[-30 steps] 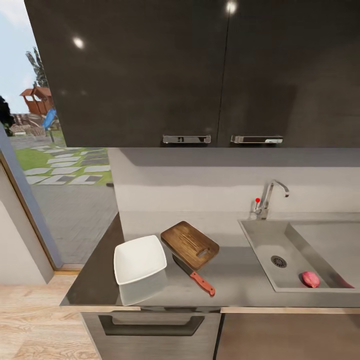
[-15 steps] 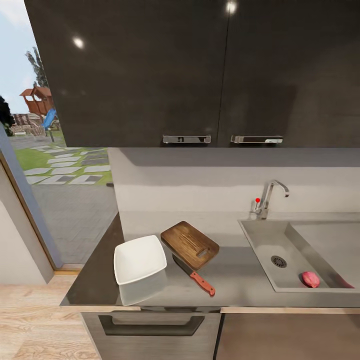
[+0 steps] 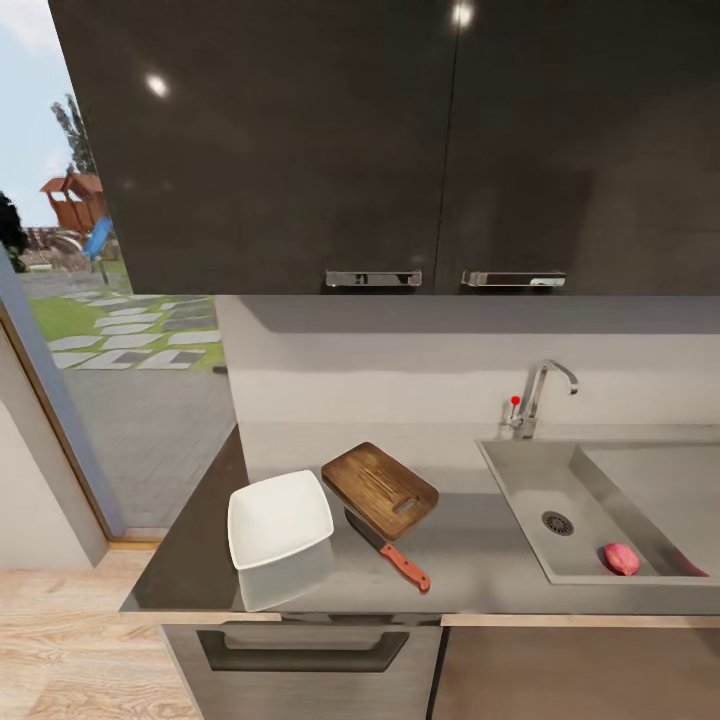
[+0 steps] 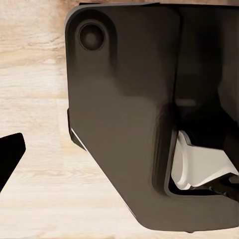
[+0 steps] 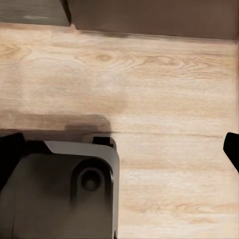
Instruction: In the kitchen, take the Vidalia onion out of the sink, dice it on the chopping board with the paring knife, put the diced onion into the bowl on the countertop, then place both the paring knife and the chopping board into the sink.
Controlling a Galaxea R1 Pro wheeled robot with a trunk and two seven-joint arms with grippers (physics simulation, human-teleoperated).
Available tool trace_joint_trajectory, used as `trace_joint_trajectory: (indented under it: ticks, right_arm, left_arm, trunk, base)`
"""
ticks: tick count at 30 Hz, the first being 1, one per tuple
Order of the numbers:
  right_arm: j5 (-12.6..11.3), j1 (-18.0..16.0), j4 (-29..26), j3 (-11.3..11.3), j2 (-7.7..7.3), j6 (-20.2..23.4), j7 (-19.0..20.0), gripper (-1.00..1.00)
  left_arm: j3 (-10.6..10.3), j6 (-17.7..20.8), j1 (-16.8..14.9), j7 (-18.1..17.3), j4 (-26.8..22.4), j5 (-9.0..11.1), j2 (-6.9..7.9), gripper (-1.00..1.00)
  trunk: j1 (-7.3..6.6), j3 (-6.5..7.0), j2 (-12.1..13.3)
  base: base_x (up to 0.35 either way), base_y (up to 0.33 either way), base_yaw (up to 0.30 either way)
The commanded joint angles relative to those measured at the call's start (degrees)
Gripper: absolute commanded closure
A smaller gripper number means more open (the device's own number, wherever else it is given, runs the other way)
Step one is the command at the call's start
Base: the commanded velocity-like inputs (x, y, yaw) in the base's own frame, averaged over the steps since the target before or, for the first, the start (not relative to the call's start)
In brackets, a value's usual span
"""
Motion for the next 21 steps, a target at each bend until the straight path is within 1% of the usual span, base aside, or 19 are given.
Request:
trace_joint_trajectory:
  ticks: [1,3,10,19,21]
  right_arm:
    - [0.1,0.0,-1.0,0.0,-0.01,0.1,0.1,-1.0]
    - [0.2,0.0,-2.9,0.0,-0.01,0.2,0.1,-1.0]
    - [0.1,0.0,-3.7,0.0,-0.01,0.2,0.1,-1.0]
    - [0.1,0.0,-3.8,0.3,-0.01,0.2,0.2,-1.0]
    - [0.1,0.0,-3.8,0.3,-0.01,0.2,0.2,-1.0]
  left_arm:
    - [0.1,-0.1,0.0,-0.1,-0.1,0.0,0.0,-1.0]
    - [0.1,-0.1,0.0,0.0,-0.1,0.0,0.0,-1.0]
    - [0.2,-0.1,0.0,0.0,-0.1,0.0,-0.05,-1.0]
    - [0.2,-0.1,0.0,0.1,-0.1,0.0,-0.09,-1.0]
    - [0.2,-0.1,0.0,0.1,-0.1,0.0,-0.09,-1.0]
  trunk:
    - [0.03,-0.08,-0.1]
    - [0.03,-0.08,-0.1]
    - [0.03,-0.08,-0.1]
    - [0.03,-0.08,-0.1]
    - [0.03,-0.08,-0.1]
  base:
    - [0.0,0.0,0.0]
    - [0.0,0.0,0.0]
    - [-0.041,0.0,0.0]
    - [-0.155,0.0,0.0]
    - [-0.256,0.0,0.0]
